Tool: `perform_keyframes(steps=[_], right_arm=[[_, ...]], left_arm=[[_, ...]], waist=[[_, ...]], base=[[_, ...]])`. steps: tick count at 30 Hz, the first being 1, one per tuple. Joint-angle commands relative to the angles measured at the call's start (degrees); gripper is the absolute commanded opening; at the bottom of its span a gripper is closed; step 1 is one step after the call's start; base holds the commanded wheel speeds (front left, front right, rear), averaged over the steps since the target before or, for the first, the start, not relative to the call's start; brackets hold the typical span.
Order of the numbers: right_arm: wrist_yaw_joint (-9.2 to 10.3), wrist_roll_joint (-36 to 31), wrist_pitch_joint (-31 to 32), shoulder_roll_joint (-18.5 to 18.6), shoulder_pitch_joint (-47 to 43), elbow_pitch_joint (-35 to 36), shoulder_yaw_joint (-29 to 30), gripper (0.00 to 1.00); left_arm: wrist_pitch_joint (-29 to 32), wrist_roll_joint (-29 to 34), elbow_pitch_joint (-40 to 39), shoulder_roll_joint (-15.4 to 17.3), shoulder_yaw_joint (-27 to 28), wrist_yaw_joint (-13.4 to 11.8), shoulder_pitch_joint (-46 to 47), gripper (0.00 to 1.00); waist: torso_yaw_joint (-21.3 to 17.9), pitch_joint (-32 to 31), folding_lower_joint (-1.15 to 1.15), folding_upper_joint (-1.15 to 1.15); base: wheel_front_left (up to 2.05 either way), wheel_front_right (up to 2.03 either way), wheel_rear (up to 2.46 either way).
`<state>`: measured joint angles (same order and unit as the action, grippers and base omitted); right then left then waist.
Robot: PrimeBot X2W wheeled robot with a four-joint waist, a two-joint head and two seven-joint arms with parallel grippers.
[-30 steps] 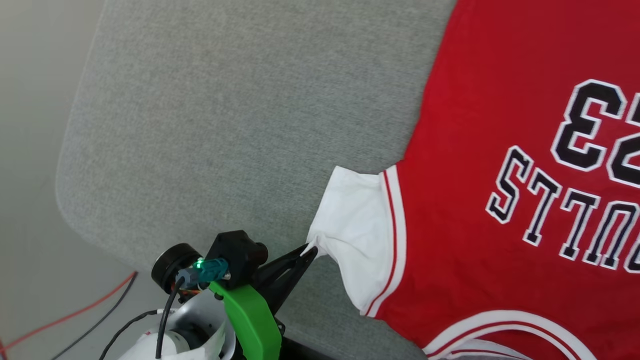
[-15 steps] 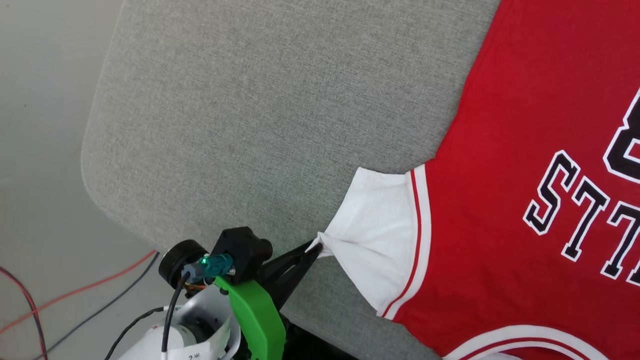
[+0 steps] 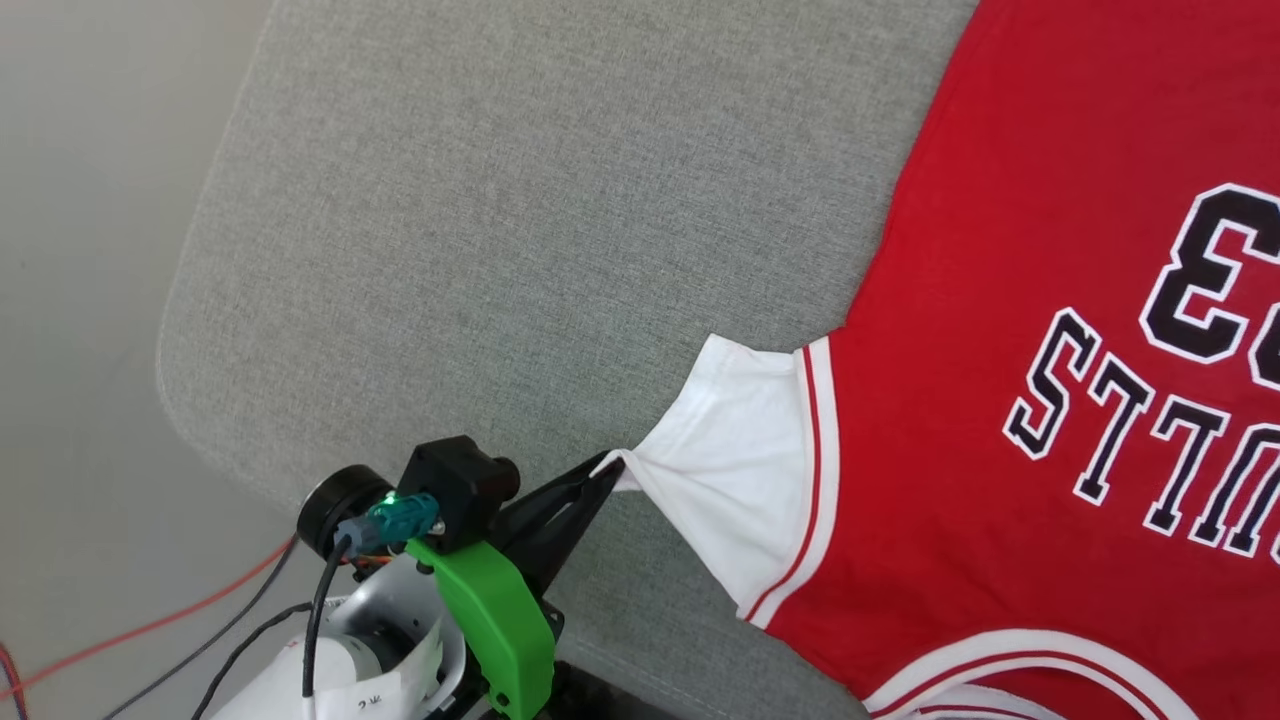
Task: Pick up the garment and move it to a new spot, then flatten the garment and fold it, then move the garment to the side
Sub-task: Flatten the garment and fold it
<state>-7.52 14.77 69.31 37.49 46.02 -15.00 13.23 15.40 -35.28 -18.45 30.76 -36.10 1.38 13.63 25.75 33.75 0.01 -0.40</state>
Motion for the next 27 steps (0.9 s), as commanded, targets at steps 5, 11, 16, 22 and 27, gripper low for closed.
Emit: perform_keyframes(steps=[5,11,16,22,27], right_arm=[[0.03,3.33,-1.01,-0.69,-10.51,-0.78,-0.64,0.00],[0.03,8.21,-3.65,-2.71,-19.77,2.36,0.02,0.00],[0.03,10.55,-5.02,-4.10,-28.26,6.42,-1.02,0.00],[0.03,13.15,-4.95,-7.05,-37.75,12.70,0.04,0.00],[0.03,12.58,-5.68,-8.08,-46.61,18.69,-0.41,0.00]], left_arm=[[-0.91,0.59,0.66,0.80,1.19,-2.00,-0.56,0.00],[0.06,0.02,0.94,1.58,1.12,-3.34,-2.67,0.00],[0.09,-0.40,2.03,2.42,1.46,-4.75,-5.08,0.00],[-0.94,-1.29,3.53,2.62,2.10,-6.08,-7.58,0.00],[-2.69,-2.16,5.42,1.92,2.91,-7.38,-9.35,0.00]], waist=[[-5.23,-8.38,-0.01,0.40],[-8.73,-13.80,-0.01,0.40],[-11.89,-18.30,-0.01,0.40],[-14.93,-22.48,-0.01,0.40],[-17.39,-25.59,-0.01,0.40]], base=[[0.00,0.00,0.00],[0.00,0.00,0.00],[0.00,0.00,0.00],[0.00,0.00,0.00],[0.00,0.00,0.00]])
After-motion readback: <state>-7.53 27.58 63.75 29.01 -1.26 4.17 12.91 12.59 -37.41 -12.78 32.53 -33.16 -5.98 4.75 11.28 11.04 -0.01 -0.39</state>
